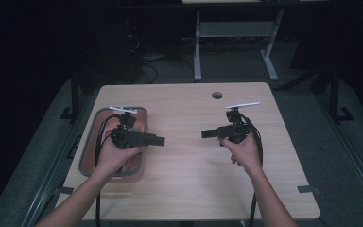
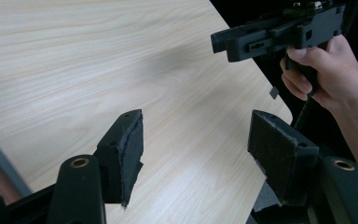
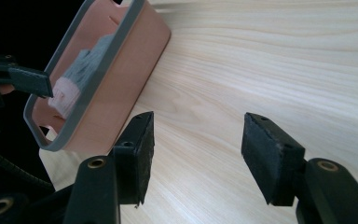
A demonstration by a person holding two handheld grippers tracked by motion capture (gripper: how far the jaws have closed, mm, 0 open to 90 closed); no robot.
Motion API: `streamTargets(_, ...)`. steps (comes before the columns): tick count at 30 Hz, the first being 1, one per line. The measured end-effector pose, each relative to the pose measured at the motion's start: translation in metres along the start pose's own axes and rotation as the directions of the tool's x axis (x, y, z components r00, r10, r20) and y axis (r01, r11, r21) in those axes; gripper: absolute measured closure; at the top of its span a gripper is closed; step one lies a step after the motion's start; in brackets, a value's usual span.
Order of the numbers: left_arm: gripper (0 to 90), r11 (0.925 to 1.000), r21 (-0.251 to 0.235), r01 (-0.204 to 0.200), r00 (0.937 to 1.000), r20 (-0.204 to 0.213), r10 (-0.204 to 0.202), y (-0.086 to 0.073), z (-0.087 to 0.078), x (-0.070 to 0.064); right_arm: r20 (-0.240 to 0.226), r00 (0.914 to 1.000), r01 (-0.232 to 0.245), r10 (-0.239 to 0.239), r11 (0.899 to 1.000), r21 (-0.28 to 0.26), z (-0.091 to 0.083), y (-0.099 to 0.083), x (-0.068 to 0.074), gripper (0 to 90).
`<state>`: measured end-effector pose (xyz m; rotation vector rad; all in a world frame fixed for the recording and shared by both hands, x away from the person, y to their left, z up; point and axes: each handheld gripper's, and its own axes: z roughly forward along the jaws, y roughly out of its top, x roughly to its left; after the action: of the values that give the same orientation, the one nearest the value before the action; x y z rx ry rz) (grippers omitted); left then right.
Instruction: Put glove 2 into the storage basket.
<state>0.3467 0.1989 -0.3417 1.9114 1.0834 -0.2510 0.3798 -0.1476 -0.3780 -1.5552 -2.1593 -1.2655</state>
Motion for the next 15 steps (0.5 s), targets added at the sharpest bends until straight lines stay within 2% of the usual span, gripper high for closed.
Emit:
streamTargets(4,35.4,1.0000,0.003,0.002,1.0000,0.006,-0.002,0.000,0.005,-0.004,0.005,1.0000,-0.007,0.007,1.000,-0.007,-0.004,-0.004,-0.005,43.0)
streamTargets(7,34.9,0.9997,0.024,-0.002,1.0000,0.009,0.002,-0.001,0.010,-0.005,0.005,0.9998,-0.017,0.017,1.000,-0.009,-0.008,-0.007,-0.009,42.7)
streamTargets(15,34.8,0.9996,0.027,-0.005,0.9994,0.033,0.004,-0.003,0.022,-0.011,0.009,0.9994,-0.033,0.033,0.999,-0.014,-0.016,-0.016,-0.019,42.3)
